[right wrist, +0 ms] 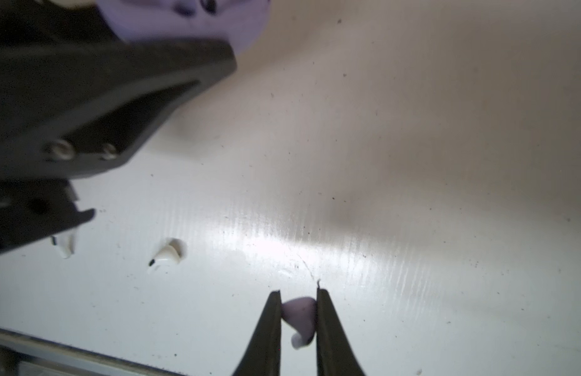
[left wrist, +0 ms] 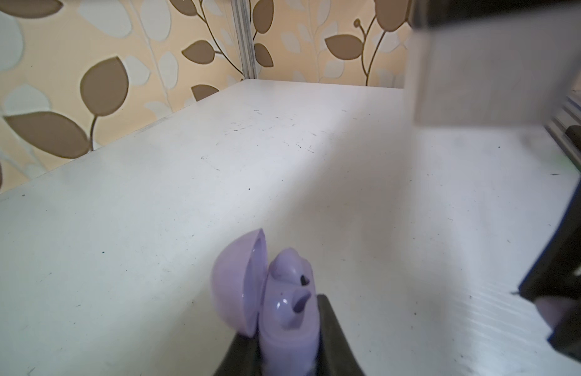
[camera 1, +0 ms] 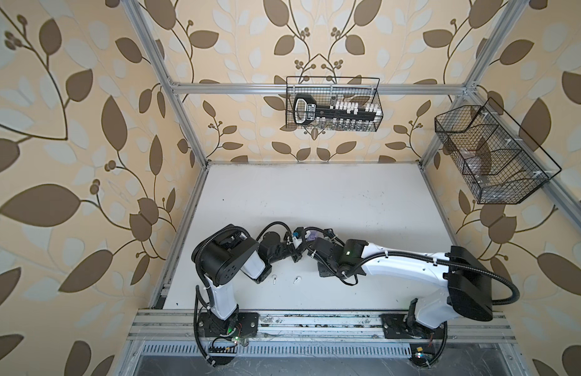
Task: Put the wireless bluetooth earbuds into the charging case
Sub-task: 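Carry the earbud in the right gripper over the case in the left gripper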
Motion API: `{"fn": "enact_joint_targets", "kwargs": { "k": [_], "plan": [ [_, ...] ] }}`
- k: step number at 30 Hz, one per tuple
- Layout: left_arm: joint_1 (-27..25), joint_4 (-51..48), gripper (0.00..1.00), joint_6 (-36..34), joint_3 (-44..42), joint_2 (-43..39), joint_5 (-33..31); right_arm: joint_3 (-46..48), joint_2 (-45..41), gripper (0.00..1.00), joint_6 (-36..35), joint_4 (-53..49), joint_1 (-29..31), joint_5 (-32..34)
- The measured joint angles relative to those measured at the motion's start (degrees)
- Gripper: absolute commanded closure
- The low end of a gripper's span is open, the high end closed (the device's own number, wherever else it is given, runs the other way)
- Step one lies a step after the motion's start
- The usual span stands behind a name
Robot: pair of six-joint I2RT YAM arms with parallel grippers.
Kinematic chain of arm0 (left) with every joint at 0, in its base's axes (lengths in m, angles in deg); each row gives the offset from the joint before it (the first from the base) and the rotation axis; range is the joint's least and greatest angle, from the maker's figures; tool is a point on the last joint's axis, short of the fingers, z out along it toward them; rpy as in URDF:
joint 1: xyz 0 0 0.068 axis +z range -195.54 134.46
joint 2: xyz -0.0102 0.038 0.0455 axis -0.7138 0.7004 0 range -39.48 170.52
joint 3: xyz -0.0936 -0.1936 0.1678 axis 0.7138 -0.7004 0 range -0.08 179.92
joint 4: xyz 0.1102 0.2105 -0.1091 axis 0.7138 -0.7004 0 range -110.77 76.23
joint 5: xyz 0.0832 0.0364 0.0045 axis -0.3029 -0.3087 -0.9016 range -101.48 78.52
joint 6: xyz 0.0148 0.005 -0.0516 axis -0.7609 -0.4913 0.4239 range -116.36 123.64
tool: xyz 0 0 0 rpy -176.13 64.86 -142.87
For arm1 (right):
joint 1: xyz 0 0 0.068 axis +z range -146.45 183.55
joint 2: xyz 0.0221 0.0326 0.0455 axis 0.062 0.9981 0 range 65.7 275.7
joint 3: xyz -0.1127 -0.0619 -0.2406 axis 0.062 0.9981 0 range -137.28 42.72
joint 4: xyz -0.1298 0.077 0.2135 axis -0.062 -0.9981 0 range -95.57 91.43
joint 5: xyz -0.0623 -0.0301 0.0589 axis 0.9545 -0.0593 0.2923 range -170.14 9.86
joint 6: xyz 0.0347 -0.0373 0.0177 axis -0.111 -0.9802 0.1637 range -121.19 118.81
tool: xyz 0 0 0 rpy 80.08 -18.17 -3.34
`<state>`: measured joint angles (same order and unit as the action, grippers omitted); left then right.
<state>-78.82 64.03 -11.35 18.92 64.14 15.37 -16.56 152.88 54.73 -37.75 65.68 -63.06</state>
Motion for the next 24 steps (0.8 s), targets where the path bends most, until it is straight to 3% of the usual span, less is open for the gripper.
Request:
{"fn": "enact_joint_targets", "kwargs": {
  "k": [13, 24],
  "plan": [
    [0.0, 0.0, 0.91, 0.0, 0.0, 0.0, 0.0, 4.3, -10.8, 0.84, 0.5, 7.8, 0.0, 11.7],
    [0.0, 0.0, 0.91, 0.0, 0.0, 0.0, 0.0, 8.2, -11.7, 0.84, -3.5, 19.8, 0.1, 18.5]
  ]
}}
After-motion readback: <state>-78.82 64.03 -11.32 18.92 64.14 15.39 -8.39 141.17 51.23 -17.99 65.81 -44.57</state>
